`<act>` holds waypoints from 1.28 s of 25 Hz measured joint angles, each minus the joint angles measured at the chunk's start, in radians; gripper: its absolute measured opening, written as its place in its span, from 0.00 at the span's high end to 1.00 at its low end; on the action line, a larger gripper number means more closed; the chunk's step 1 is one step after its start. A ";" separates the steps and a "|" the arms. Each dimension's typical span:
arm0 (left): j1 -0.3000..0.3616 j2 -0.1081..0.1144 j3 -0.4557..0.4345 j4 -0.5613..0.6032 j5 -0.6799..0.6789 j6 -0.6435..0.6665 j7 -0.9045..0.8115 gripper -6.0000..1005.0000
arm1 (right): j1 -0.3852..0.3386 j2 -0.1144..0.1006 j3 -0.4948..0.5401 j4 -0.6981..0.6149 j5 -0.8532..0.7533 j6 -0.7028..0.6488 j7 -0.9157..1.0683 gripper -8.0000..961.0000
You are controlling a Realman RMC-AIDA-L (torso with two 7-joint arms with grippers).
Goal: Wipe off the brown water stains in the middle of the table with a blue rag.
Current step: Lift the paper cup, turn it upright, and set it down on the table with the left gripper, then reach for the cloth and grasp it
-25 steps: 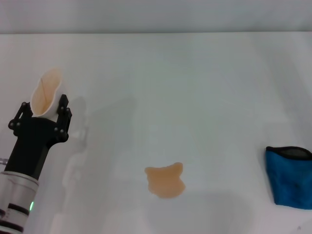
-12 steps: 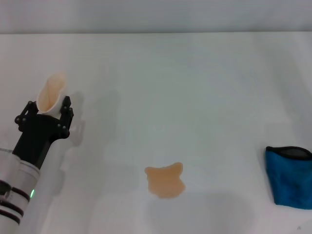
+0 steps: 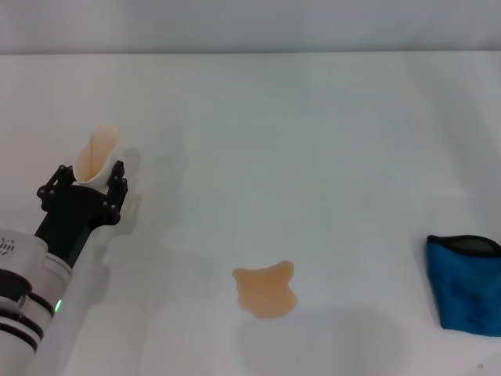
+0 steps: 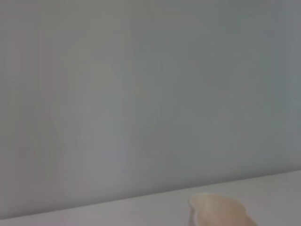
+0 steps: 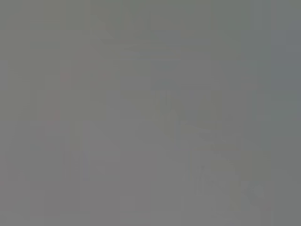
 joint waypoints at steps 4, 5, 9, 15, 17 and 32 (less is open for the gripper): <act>0.001 0.000 0.003 -0.006 -0.001 0.000 0.000 0.46 | 0.000 0.000 0.009 0.000 0.001 0.000 0.000 0.10; 0.001 0.000 0.003 -0.008 -0.001 0.001 0.000 0.46 | 0.000 0.000 0.010 0.000 0.001 0.000 0.000 0.10; 0.004 0.000 0.003 -0.012 -0.001 0.001 -0.002 0.45 | 0.000 0.001 0.011 0.000 0.001 0.000 0.000 0.10; 0.010 0.000 0.013 -0.014 -0.003 0.002 -0.002 0.35 | 0.000 0.001 0.011 0.000 0.002 -0.001 0.000 0.10; 0.013 -0.001 0.016 -0.014 -0.004 0.003 -0.003 0.31 | 0.000 0.001 0.012 0.000 0.002 -0.001 0.000 0.10; 0.034 -0.002 0.045 -0.007 -0.022 0.028 -0.002 0.14 | -0.011 0.001 0.012 0.000 0.001 -0.012 0.000 0.10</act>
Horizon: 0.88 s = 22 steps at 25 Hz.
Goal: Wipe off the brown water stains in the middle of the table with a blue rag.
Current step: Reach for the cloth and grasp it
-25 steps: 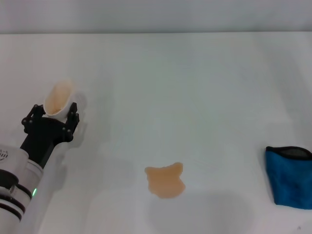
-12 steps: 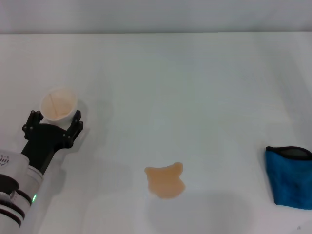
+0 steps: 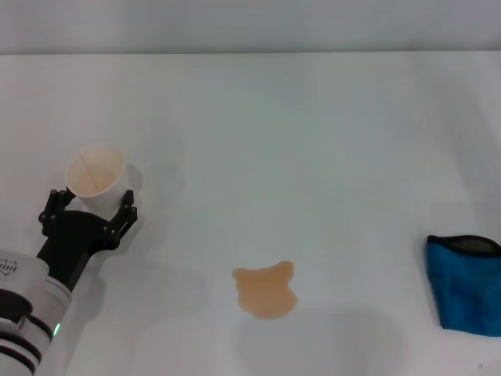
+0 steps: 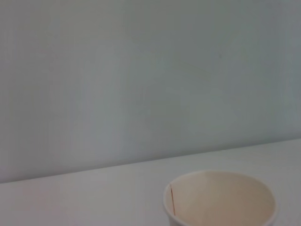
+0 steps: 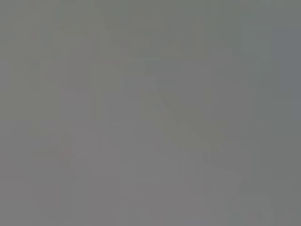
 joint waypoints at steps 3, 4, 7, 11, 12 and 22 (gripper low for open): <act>0.009 0.000 0.000 0.002 -0.001 -0.005 0.000 0.12 | -0.001 0.000 0.000 0.000 0.000 -0.001 0.000 0.10; 0.013 0.000 0.001 0.006 -0.001 -0.008 0.000 0.12 | -0.001 0.000 0.000 0.000 0.000 -0.001 0.000 0.10; 0.029 0.000 0.008 0.023 -0.001 -0.018 0.003 0.12 | -0.001 0.000 0.000 0.000 0.000 -0.001 0.000 0.10; 0.040 0.000 0.014 0.030 -0.002 -0.027 0.004 0.12 | -0.002 0.000 0.000 -0.001 0.000 -0.001 0.000 0.10; 0.042 0.000 0.014 0.030 -0.002 -0.027 0.003 0.12 | -0.002 0.000 0.000 -0.001 0.000 -0.001 0.000 0.10; 0.086 0.001 0.038 0.045 -0.002 -0.056 0.001 0.12 | -0.005 -0.002 0.000 -0.003 0.000 0.000 0.000 0.10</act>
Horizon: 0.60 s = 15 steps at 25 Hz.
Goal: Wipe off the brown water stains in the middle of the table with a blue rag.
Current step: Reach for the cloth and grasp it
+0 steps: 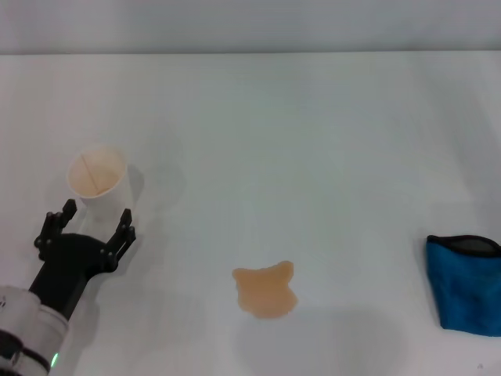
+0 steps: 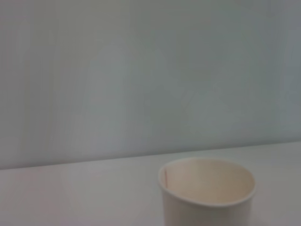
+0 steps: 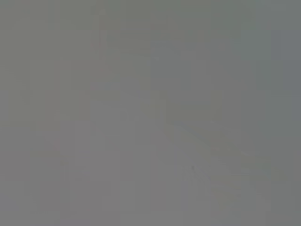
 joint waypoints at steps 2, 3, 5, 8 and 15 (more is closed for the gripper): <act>0.019 0.001 0.008 0.001 0.001 -0.019 0.000 0.12 | 0.000 0.000 0.000 0.001 0.000 0.000 0.000 0.10; 0.029 0.001 0.015 0.002 0.001 -0.032 0.000 0.12 | 0.000 0.000 0.000 0.001 -0.001 0.000 0.000 0.10; 0.047 0.001 0.029 0.002 -0.003 -0.058 0.000 0.12 | 0.000 0.000 0.000 0.002 -0.002 0.000 0.000 0.10; 0.078 0.001 0.039 0.010 -0.004 -0.105 0.000 0.12 | 0.000 0.000 0.000 0.002 -0.006 0.000 0.000 0.10; 0.138 0.001 0.069 0.026 -0.006 -0.293 -0.001 0.12 | 0.000 0.000 0.000 0.003 -0.006 0.000 0.000 0.10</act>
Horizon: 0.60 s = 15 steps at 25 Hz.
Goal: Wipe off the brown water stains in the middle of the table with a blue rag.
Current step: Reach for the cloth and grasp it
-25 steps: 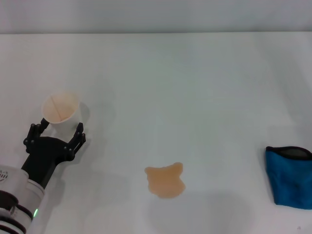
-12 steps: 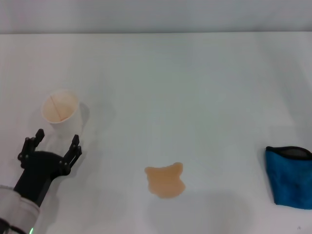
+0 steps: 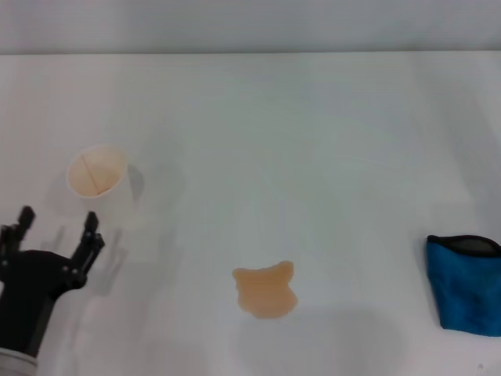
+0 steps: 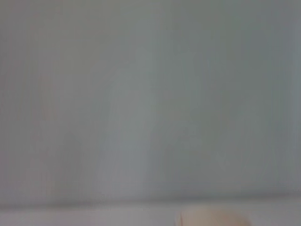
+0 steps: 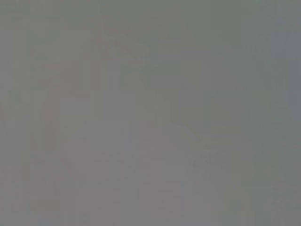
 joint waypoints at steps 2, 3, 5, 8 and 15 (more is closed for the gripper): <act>0.012 0.000 0.005 0.000 -0.009 -0.071 0.000 0.12 | 0.000 0.001 0.000 0.000 0.000 0.000 0.000 0.10; 0.018 0.000 0.006 0.000 -0.014 -0.108 0.000 0.12 | 0.000 0.001 0.000 0.000 0.000 0.000 0.000 0.10; 0.028 0.002 0.006 0.000 -0.025 -0.192 0.000 0.12 | 0.000 0.001 0.000 0.000 0.000 0.000 0.000 0.10; 0.030 0.005 0.004 -0.007 -0.052 -0.264 -0.001 0.12 | 0.000 0.001 -0.001 0.000 -0.001 0.000 0.000 0.10; 0.009 0.011 0.007 -0.064 -0.154 -0.290 -0.018 0.13 | 0.001 0.001 -0.020 -0.008 -0.005 0.000 0.005 0.10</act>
